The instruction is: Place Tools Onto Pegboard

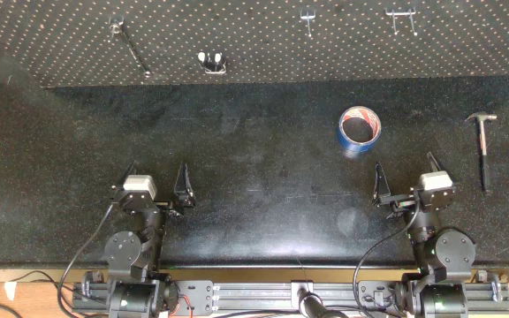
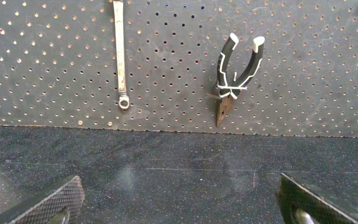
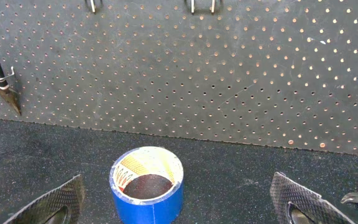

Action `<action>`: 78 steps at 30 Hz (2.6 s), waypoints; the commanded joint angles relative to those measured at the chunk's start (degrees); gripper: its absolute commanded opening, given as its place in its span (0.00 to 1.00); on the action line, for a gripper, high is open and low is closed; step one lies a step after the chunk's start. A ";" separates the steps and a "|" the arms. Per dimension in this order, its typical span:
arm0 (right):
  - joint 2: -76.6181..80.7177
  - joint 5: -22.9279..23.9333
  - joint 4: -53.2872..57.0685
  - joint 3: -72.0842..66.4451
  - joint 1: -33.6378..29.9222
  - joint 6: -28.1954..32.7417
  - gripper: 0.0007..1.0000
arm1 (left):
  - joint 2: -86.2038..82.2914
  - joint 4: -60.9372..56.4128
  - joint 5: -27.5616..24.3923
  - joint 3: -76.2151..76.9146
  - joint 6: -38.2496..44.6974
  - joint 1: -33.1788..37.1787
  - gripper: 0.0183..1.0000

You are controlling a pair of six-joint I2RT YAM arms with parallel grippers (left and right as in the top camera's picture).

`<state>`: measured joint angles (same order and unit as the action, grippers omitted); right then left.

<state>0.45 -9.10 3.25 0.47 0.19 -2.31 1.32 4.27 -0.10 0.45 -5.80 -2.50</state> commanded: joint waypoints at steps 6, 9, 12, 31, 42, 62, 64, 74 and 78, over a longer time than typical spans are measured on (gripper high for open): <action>15.45 -0.52 -4.09 6.64 3.21 -1.11 0.98 | 0.28 0.46 -0.61 -0.13 0.33 0.20 0.99; 50.42 -0.50 0.07 28.13 11.56 -1.09 0.98 | 0.28 0.44 -0.61 -0.13 0.33 0.20 1.00; 73.77 -0.52 12.57 46.73 16.26 -4.33 0.98 | 0.28 0.44 -0.61 -0.13 0.33 0.20 1.00; 97.77 7.02 29.29 61.18 16.35 -11.91 0.08 | 0.28 0.44 -0.61 -0.13 0.33 0.20 1.00; 74.75 4.39 4.72 61.18 24.96 -8.07 0.07 | 0.28 0.46 -0.61 -0.13 0.33 0.20 0.99; 91.54 16.65 -16.70 61.18 27.39 3.91 0.07 | 0.28 0.44 -0.61 -0.13 0.33 0.20 0.99; 91.56 16.63 -16.68 61.18 27.39 3.91 0.12 | 0.28 0.44 -0.61 -0.13 0.33 0.20 1.00; 91.60 16.11 -16.02 61.18 27.39 3.91 0.26 | 0.28 0.44 -0.61 -0.13 0.33 0.20 0.99; 92.00 17.51 -17.44 61.18 27.45 3.91 0.26 | 0.28 0.44 -0.59 -0.13 0.33 0.20 0.99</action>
<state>91.53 6.59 -13.06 61.12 27.55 1.61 1.98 4.29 -0.30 0.45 -5.80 -2.50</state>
